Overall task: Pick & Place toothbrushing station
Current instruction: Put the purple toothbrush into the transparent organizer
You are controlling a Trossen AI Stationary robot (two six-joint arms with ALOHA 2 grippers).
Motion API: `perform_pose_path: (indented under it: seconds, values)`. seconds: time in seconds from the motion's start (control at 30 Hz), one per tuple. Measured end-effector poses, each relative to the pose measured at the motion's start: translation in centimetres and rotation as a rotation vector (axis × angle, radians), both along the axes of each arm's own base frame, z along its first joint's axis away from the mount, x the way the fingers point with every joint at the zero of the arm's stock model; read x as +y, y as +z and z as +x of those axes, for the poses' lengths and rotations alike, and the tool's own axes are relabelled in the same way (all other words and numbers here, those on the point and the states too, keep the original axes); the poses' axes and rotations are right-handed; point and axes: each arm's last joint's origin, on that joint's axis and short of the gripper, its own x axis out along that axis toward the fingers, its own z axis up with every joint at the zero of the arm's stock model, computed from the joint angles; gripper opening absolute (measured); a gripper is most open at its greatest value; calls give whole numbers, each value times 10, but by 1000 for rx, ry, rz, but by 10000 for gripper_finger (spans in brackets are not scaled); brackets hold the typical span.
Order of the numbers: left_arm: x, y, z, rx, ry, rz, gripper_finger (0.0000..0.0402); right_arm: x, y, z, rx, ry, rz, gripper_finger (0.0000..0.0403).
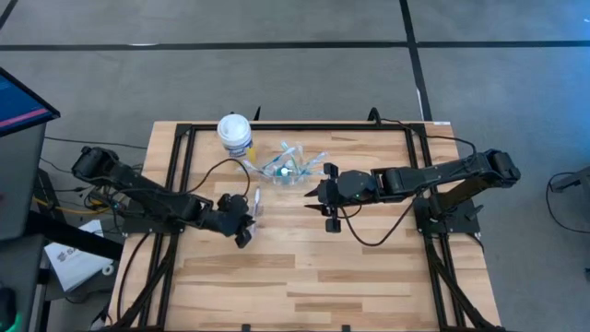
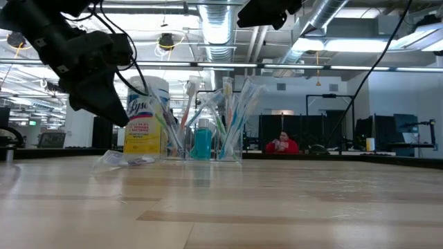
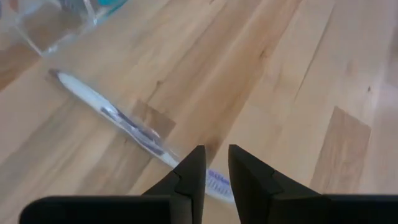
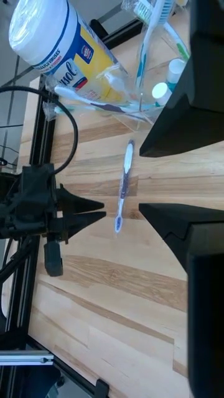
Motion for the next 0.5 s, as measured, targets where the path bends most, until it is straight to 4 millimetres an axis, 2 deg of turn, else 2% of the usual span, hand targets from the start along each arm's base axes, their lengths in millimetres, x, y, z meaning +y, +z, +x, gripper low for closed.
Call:
perform_pose_path:
  seconds: [0.33,0.5]
  values:
    - [-12,-17,-15,58,-78,-14,59,0,0,0,0,0,0,120]
    - [-15,-13,-16,22,-82,31,57,0,0,0,-1,0,0,120]
